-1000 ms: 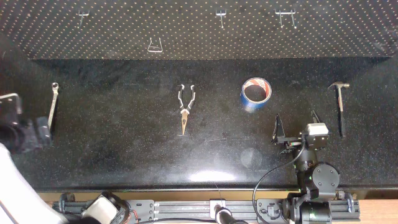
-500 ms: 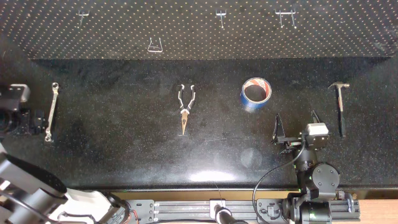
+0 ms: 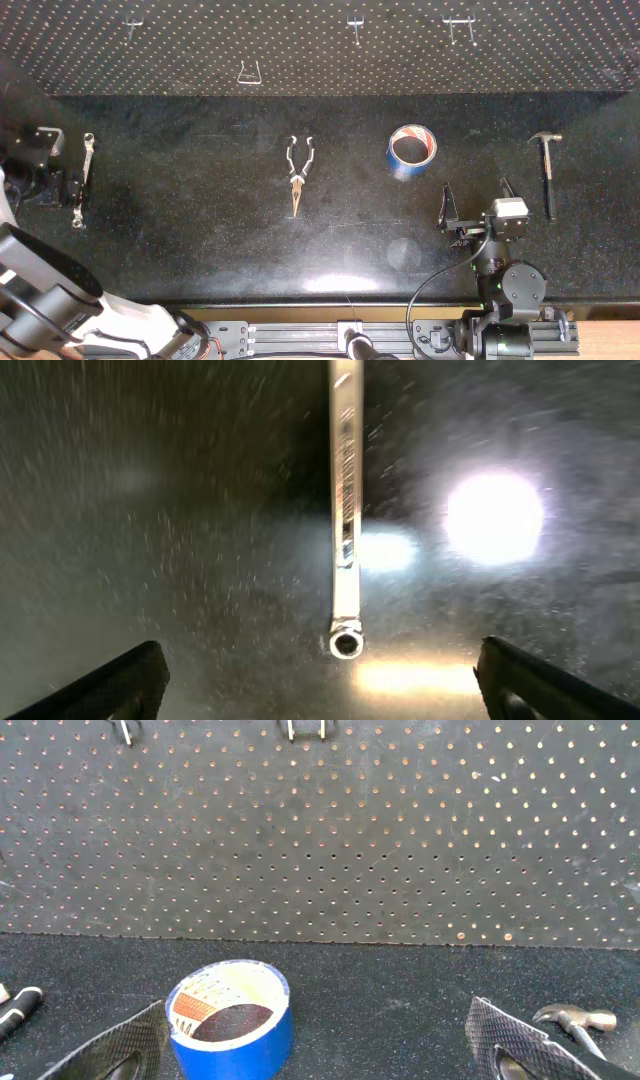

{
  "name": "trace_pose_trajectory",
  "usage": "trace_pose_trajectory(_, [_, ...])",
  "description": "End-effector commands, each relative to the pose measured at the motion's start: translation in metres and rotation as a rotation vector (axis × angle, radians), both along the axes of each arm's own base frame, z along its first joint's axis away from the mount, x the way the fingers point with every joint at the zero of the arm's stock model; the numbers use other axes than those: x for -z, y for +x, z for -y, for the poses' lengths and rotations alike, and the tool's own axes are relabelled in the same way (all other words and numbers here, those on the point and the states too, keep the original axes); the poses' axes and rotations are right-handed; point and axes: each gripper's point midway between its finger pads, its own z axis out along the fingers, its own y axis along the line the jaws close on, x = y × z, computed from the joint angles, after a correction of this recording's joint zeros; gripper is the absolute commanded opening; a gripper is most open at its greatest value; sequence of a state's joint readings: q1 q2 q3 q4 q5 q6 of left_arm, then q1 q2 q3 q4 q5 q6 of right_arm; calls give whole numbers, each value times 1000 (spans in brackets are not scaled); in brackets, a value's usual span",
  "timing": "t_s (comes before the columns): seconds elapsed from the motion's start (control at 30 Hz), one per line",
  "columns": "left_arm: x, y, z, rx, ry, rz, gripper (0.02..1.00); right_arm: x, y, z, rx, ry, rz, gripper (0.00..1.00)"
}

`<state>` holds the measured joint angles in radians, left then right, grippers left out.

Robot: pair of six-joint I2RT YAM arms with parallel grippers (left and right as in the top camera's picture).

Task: Place Tools Onto Pegboard

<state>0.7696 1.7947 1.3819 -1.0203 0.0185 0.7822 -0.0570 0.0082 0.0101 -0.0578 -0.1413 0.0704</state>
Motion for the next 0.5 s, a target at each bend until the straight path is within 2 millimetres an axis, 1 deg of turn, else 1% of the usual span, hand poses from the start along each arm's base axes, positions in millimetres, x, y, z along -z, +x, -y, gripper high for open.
trace_pose_trajectory(0.03, [13,8,1,-46,-47,4,993,1,0,-3,-14,12,1,976])
trace_pose_trajectory(0.13, [17,15,-3,-142,-58,35,993,1,0,-3,-14,12,2,976])
trace_pose_trajectory(0.23, [22,16,-2,-145,-64,29,993,1,0,-3,-14,12,2,976])
trace_pose_trajectory(0.37, [36,18,-3,-285,-96,17,996,1,0,-3,-14,12,2,976])
trace_pose_trajectory(0.5, [46,28,5,-257,-102,5,993,1,0,-3,-14,12,1,976])
